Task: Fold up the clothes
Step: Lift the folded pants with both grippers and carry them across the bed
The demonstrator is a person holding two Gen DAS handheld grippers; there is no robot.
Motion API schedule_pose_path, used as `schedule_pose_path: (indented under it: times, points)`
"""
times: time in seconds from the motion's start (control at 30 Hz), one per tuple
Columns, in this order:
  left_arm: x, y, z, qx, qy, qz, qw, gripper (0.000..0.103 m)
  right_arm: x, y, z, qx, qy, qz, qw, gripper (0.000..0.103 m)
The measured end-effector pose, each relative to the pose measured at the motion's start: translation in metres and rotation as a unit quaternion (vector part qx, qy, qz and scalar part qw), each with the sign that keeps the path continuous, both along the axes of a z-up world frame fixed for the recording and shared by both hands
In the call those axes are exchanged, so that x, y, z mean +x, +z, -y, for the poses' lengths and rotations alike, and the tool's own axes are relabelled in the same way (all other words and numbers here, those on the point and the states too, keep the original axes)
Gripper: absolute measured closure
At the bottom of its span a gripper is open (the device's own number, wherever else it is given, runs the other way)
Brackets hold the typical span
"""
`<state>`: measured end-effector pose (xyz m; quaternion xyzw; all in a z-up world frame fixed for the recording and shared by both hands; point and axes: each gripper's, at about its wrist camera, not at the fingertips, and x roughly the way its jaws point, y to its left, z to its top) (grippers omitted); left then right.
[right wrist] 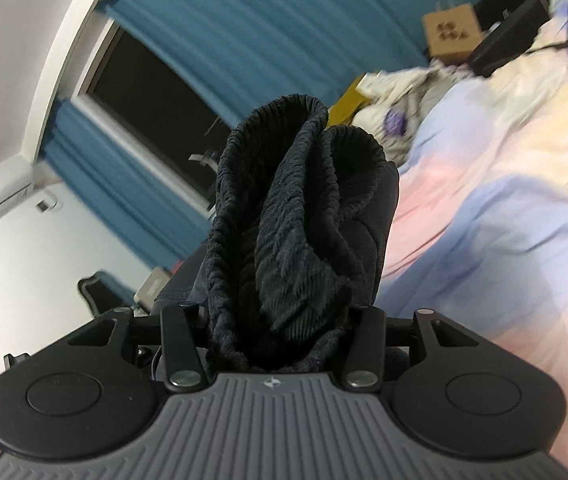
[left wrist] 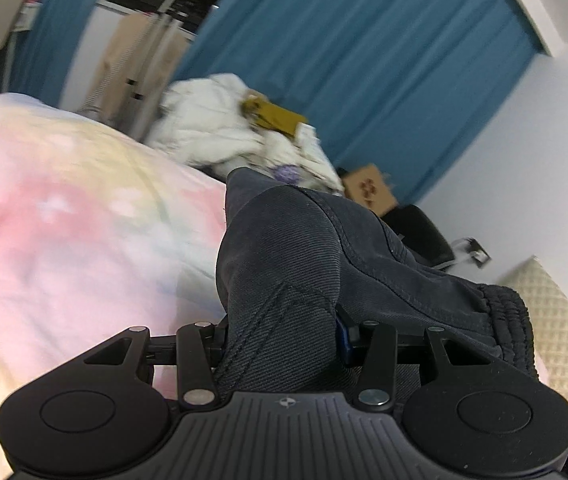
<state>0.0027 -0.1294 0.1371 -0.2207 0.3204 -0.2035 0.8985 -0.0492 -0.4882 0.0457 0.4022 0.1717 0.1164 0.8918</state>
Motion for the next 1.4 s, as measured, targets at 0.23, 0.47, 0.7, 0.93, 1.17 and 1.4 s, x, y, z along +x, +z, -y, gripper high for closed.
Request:
schedule_pose_path:
  times: [0.23,0.47,0.7,0.93,1.17,1.4]
  points:
    - [0.016,-0.031,0.108,-0.012,-0.067,-0.007,0.9977,0.056,-0.025,-0.023,0.087,0.004,-0.066,-0.004,0.998,0.055]
    - [0.034,-0.09,0.205,-0.019,-0.13,-0.028,0.9909,0.056,-0.046,-0.081,0.162,0.024,-0.129,-0.014,0.991,0.055]
    - [0.052,-0.165,0.254,-0.018,-0.173,-0.054,0.9832,0.056,-0.057,-0.158,0.214,0.056,-0.169,-0.027,0.984,0.054]
    - [0.076,-0.231,0.264,-0.022,-0.184,-0.088,0.9787,0.05,-0.051,-0.236,0.233,0.1,-0.188,-0.053,0.976,0.051]
    - [0.078,-0.243,0.265,-0.022,-0.196,-0.07,0.978,0.044,-0.047,-0.272,0.237,0.12,-0.201,-0.048,0.971,0.049]
    - [0.068,-0.225,0.263,0.003,-0.196,-0.057,0.9789,0.032,-0.042,-0.265,0.239,0.121,-0.208,-0.073,0.968,0.042]
